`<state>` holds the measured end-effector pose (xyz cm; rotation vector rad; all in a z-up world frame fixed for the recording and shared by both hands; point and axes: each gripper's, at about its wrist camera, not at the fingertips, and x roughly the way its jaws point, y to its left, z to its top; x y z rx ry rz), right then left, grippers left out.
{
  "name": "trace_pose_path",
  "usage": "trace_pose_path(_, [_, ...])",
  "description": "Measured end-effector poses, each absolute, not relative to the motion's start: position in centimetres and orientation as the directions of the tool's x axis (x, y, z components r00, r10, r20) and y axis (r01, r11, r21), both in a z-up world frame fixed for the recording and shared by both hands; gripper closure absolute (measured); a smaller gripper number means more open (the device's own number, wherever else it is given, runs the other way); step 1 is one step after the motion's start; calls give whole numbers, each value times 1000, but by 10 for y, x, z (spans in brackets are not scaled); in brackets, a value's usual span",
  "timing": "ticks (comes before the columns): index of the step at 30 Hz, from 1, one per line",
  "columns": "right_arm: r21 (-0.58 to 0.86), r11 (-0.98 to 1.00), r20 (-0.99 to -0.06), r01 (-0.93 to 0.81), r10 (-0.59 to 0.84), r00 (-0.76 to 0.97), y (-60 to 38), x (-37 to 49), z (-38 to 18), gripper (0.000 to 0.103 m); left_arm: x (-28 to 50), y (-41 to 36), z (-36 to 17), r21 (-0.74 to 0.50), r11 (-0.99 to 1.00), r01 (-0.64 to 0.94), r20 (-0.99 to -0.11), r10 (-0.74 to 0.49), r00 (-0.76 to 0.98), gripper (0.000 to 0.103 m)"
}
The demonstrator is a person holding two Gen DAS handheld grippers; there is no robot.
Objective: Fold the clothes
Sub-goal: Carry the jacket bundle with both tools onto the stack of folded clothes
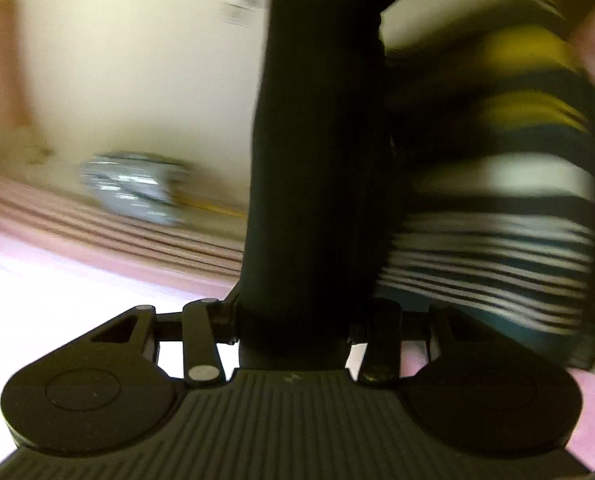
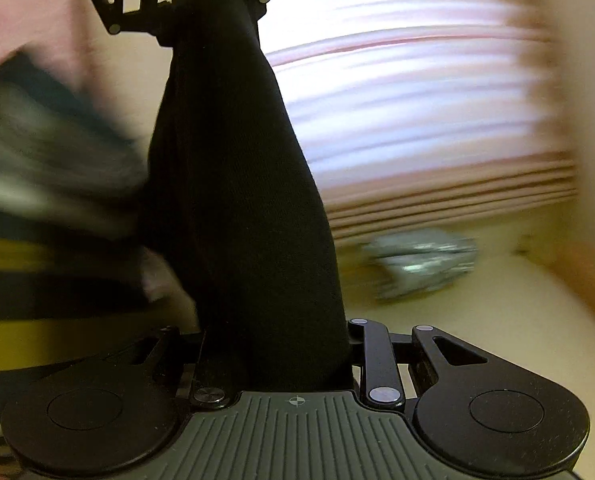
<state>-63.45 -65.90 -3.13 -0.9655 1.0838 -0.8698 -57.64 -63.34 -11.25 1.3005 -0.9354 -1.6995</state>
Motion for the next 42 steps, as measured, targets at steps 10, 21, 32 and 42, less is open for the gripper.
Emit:
trace_pose_path(10, [-924,379,-359,53,-907,218,-632,-650,-104,59,-569,-620,-148,897,-432,88,-408,-889,-207,53])
trace_pose_path(21, [-930,366,-366,-20,-923,122,-619,-661,-133,58,-560,-620,-142,905,-419,74,-391,-888,-240,43])
trace_pose_path(32, [-922,382,-371,59,-917,144,-595,-668,-133,14,-560,-633,-135,913,-403,62,-374,-889,-265,43])
trace_pose_path(42, [-885,452,-441,113,-891,106,-596,-665,-128,70,-556,-660,-128,880,-451,149,-414,-882,-223,64])
